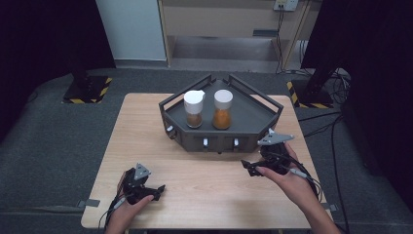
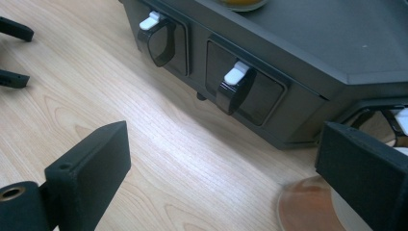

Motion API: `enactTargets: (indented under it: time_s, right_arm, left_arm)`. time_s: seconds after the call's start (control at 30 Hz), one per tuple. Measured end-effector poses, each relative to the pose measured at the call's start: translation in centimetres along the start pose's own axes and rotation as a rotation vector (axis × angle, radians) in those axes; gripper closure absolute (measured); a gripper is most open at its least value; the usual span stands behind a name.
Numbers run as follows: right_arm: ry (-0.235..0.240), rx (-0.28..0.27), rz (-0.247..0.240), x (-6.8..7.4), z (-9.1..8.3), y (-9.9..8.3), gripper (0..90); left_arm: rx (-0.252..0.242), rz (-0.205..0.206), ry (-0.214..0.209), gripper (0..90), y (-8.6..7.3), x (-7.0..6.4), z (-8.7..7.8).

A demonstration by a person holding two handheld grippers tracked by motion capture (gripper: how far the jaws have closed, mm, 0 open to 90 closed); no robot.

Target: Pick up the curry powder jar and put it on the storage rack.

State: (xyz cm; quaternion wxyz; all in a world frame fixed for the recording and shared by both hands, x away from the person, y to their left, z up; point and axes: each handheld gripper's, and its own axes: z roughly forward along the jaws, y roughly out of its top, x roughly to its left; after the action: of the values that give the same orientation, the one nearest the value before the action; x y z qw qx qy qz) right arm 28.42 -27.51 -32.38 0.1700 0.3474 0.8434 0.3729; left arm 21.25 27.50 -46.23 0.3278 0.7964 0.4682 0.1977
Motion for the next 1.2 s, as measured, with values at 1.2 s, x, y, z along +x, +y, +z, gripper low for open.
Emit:
enactTargets:
  time_s: [1.2]
  right_arm:
    - [-0.101, -0.012, 0.045, -3.7, -2.3, -3.4, 5.1]
  left_arm:
    - [0.000, 0.000, 0.000, 0.0, 0.0, 0.0, 0.0]
